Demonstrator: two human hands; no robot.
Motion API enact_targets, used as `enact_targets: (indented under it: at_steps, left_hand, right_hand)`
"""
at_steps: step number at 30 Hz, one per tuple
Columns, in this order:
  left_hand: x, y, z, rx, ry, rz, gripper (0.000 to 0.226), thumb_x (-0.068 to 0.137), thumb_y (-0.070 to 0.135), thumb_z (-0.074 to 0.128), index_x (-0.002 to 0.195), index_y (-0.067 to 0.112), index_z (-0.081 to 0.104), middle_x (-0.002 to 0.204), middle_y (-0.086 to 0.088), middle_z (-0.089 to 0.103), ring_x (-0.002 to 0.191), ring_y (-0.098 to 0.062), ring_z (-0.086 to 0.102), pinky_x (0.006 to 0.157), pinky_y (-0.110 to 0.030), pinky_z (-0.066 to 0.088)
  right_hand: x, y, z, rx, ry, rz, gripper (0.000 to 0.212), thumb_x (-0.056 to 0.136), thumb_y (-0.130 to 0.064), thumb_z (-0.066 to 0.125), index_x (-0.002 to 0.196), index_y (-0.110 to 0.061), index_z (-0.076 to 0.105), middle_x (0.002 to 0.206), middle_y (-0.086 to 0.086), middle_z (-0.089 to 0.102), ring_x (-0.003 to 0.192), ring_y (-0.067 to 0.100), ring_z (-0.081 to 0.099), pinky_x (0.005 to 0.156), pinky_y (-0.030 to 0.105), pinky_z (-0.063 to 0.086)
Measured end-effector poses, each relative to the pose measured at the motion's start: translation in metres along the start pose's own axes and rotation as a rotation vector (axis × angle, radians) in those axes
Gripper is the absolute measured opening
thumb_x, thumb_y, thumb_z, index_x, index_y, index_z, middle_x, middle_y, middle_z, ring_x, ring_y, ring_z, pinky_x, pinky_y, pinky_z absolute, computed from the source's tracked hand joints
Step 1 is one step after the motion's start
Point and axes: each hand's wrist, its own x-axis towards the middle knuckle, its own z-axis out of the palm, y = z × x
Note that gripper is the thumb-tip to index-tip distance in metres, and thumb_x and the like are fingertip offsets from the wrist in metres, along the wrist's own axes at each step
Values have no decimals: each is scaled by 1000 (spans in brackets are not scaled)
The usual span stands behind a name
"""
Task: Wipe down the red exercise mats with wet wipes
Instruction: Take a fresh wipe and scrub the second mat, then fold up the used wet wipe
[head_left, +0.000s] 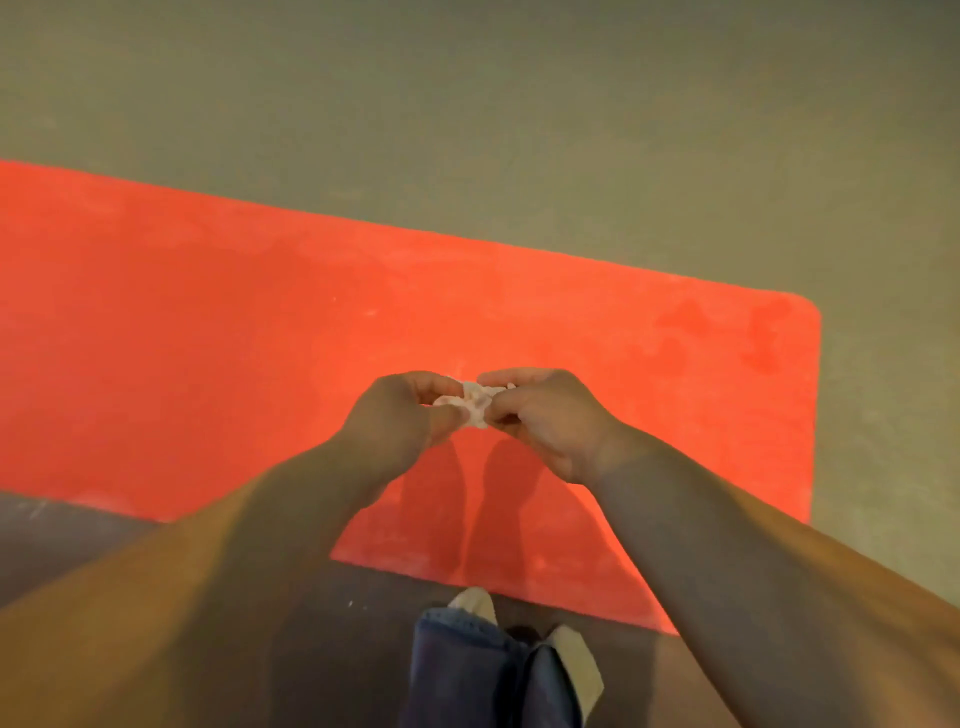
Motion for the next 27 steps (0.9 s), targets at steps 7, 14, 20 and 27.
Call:
enact_targets:
  at_steps: [7,14,20,27]
  left_hand:
    - [-30,-29,-75,-100,35,-19,18,87,0,60,93,17,64,74,0,67,64,-12,59,62,-25,45]
    - [-34,-82,-229,14,70,-8,14,91,7,59,79,12,66,64,-4,58,58,-15,47,60,-29,39]
    - [-47,-128,-367,-47,163,-59,15,80,1,64,73,14,64,72,-10,63,66,-20,54,68,-35,45]
    - [-63,-176,-466,-229,303,-124,12,81,2,68,76,11,60,67,-6,55,61,-15,49,63,-27,41]
  right_hand:
    - [-13,12,83,-38,-49,42,23,79,10,60,85,-11,65,78,5,64,56,10,59,54,19,50]
    - [0,19,253,-122,-15,9,22,81,9,57,80,-12,64,73,9,60,56,15,50,54,22,45]
    - [9,42,405,-211,72,41,29,76,11,57,75,-16,66,75,8,66,66,19,60,68,33,53]
    - [33,52,516,-368,58,-17,24,74,7,61,74,-16,66,72,7,66,64,20,60,65,36,52]
